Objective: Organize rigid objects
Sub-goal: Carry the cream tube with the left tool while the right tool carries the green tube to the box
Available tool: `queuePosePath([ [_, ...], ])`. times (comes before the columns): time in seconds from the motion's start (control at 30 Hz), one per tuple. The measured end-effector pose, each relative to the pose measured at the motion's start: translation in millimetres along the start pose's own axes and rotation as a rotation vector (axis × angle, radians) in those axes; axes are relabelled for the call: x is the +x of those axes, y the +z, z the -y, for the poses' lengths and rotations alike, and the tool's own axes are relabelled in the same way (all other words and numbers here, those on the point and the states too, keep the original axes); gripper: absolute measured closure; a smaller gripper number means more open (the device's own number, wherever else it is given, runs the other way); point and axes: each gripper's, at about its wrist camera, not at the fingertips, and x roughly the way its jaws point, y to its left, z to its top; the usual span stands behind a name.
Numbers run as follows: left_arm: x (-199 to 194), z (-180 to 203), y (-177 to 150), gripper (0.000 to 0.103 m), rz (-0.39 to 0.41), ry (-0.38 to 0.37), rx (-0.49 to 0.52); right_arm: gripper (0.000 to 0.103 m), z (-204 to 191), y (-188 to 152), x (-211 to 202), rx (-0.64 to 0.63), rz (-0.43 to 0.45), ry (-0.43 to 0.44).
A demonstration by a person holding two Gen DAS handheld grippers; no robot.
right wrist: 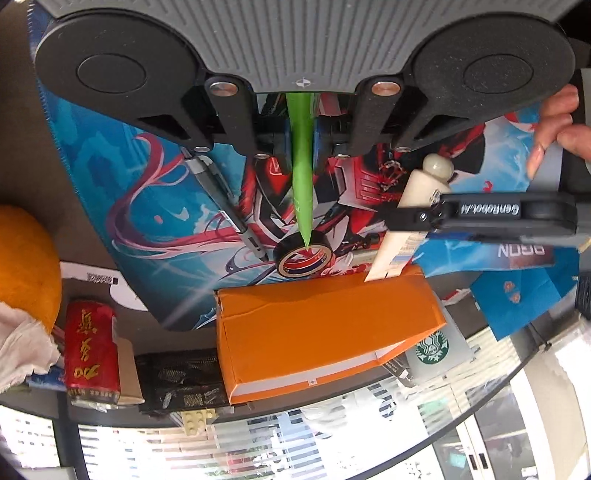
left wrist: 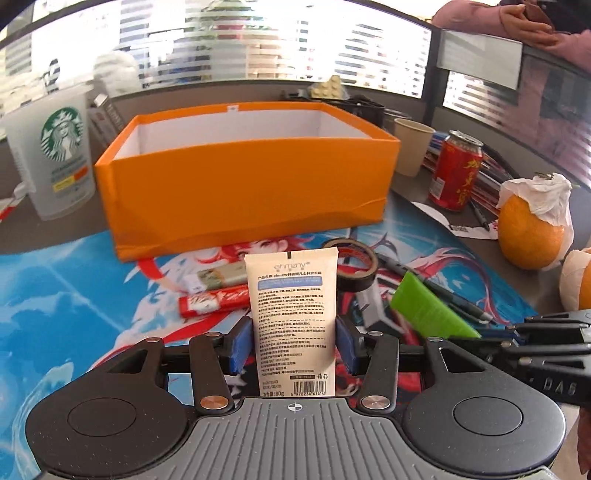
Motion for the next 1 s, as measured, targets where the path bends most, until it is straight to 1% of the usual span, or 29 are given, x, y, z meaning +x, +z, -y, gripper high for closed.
queuePosePath([
  [0.07,-2.9,-7.9,-1.3,0.057,-0.002,-0.015,-0.027,0.093,1.0,2.6,0.8,0.011,0.002,0.007],
  [0.13,-7.2,-14.4,-1.2,0.057,0.005,-0.014,-0.047,0.093,-0.1,5.5,0.3,0.021,0.006,0.022],
  [0.27,-16.8,-23.3,-0.9,0.057,0.037,-0.008,-0.06,0.093,-6.6,13.6,-0.6,0.016,0.022,0.034],
  [0.4,-21.4,-31.8,2.2,0.057,0.048,-0.018,-0.081,0.093,-12.9,21.0,3.4,0.015,0.027,0.057],
  [0.57,-32.7,-39.4,8.1,0.057,0.089,-0.015,-0.087,0.093,-23.1,34.0,2.5,0.002,0.059,0.077],
  [0.73,-42.1,-47.0,20.2,0.058,0.125,-0.026,-0.104,0.093,-30.1,51.6,2.1,-0.008,0.097,0.097],
  [0.9,-57.5,-47.7,37.0,0.058,0.189,-0.022,-0.079,0.093,-37.6,70.3,0.9,-0.022,0.142,0.116],
  [1.0,-63.0,-50.1,51.6,0.058,0.21,-0.032,-0.071,0.093,-39.6,83.7,1.4,-0.035,0.17,0.118],
])
